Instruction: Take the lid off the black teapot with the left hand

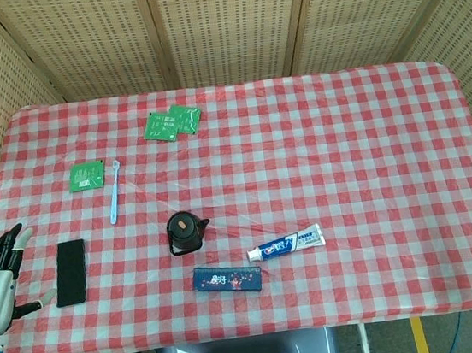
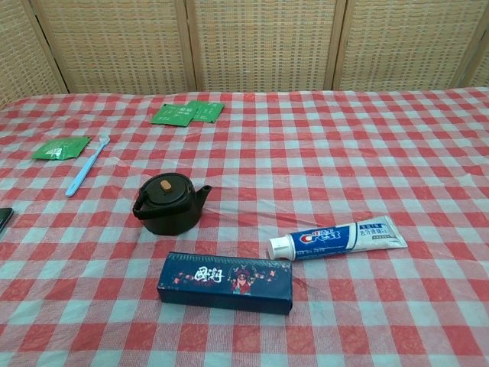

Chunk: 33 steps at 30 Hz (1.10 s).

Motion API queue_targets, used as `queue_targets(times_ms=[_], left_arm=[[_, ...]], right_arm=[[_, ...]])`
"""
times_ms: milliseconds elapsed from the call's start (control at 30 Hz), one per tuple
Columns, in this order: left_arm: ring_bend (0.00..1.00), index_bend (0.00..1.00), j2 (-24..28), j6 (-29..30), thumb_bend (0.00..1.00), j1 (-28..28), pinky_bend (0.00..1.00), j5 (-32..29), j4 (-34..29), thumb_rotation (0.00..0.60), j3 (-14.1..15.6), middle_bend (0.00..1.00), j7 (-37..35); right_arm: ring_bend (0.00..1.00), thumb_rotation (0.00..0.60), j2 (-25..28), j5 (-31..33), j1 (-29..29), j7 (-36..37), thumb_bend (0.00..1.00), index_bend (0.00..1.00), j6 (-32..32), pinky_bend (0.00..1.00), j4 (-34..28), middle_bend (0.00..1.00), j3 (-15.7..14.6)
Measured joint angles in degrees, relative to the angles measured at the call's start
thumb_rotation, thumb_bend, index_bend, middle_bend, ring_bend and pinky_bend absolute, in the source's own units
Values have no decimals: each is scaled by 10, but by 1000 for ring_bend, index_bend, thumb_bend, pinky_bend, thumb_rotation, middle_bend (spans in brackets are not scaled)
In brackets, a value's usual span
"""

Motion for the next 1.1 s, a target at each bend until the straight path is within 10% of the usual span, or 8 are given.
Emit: queue_targets(times_ms=[367, 633, 1100], left_arm=[[0, 0, -3, -32, 1, -19, 0, 27, 8, 600, -17, 0, 8], [0, 324, -12, -161, 212, -131, 0, 65, 29, 600, -57, 0, 12], [0, 400, -147, -356, 327, -286, 0, 29, 142, 600, -119, 0, 91]], right_arm=[[0, 600, -2, 2, 0, -6, 0, 54, -2, 0, 1, 0, 0], [0, 600, -5, 17, 3, -13, 0, 54, -10, 0, 3, 0, 5], [0, 600, -9, 37, 7, -25, 0, 54, -21, 0, 8, 0, 12]])
